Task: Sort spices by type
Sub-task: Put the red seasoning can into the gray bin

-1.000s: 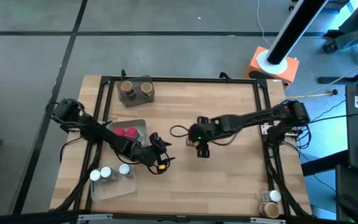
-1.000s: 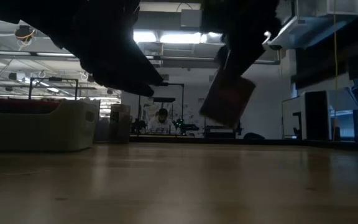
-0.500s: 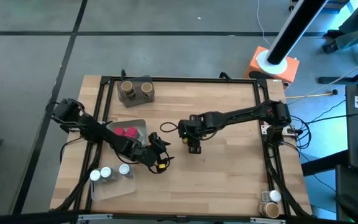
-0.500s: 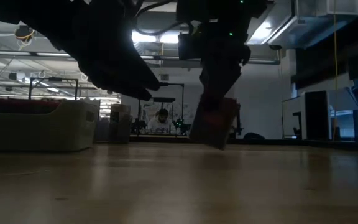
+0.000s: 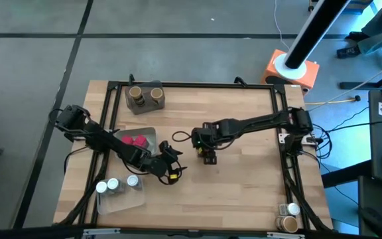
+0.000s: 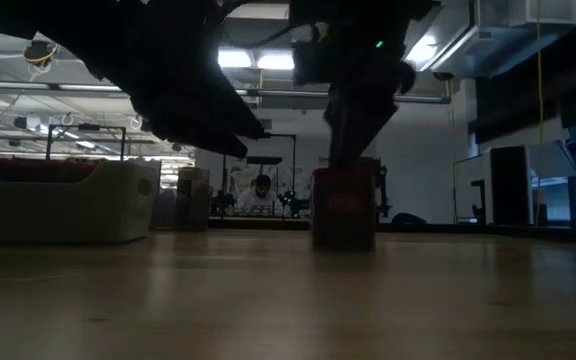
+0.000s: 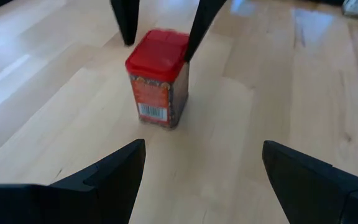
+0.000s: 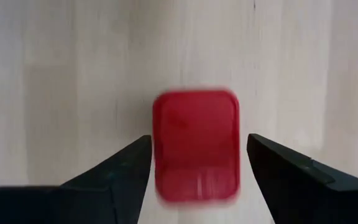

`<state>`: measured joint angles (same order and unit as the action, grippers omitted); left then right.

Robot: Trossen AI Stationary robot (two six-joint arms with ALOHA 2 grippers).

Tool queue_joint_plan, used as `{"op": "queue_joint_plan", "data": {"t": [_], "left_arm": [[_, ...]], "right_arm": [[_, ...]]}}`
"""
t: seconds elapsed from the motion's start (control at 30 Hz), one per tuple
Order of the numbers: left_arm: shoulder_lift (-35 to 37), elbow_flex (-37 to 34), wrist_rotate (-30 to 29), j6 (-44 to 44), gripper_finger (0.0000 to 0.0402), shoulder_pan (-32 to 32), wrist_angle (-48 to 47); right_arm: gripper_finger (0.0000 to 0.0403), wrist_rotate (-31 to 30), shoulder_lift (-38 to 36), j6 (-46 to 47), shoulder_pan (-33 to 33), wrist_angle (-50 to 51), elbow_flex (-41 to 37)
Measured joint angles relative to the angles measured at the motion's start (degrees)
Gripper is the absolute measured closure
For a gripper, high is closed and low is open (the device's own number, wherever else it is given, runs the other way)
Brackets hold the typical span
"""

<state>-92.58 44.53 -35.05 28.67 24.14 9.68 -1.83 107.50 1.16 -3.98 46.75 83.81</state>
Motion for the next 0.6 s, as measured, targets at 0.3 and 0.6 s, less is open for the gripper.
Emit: {"op": "queue_joint_plan", "data": {"t": [0.3, 0.6], "left_arm": [[0.0, 0.02, 3.78, -0.5, 0.0093, -3.72, 6.19], [-0.15, 3.16, 11.26, -6.04, 0.0093, -12.2, 5.95]], "right_arm": [[0.0137, -3.92, -12.98, 1.51, -3.46, 7.22, -5.64], [0.0137, -3.76, -32.16, 9.44, -3.5, -10.64, -35.82]]}}
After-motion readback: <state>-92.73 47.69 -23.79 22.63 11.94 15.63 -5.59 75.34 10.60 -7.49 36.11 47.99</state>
